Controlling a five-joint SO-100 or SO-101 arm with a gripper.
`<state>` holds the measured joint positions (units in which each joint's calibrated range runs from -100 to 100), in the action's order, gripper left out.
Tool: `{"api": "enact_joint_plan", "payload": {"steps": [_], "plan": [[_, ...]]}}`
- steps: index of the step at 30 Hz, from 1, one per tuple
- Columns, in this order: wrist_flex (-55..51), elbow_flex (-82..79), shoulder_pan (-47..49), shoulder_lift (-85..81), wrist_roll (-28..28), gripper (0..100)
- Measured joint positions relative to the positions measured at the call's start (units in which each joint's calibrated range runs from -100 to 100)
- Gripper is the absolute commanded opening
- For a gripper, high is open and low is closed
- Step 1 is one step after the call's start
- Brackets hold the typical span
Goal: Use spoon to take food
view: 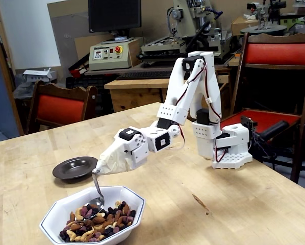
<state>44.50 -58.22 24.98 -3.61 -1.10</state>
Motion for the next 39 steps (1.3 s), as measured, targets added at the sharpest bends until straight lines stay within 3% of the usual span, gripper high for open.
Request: {"api": "enact_joint_plan", "payload": {"steps": [39], "plan": [[0.7,0.0,0.0,0.0,0.0,4]]}}
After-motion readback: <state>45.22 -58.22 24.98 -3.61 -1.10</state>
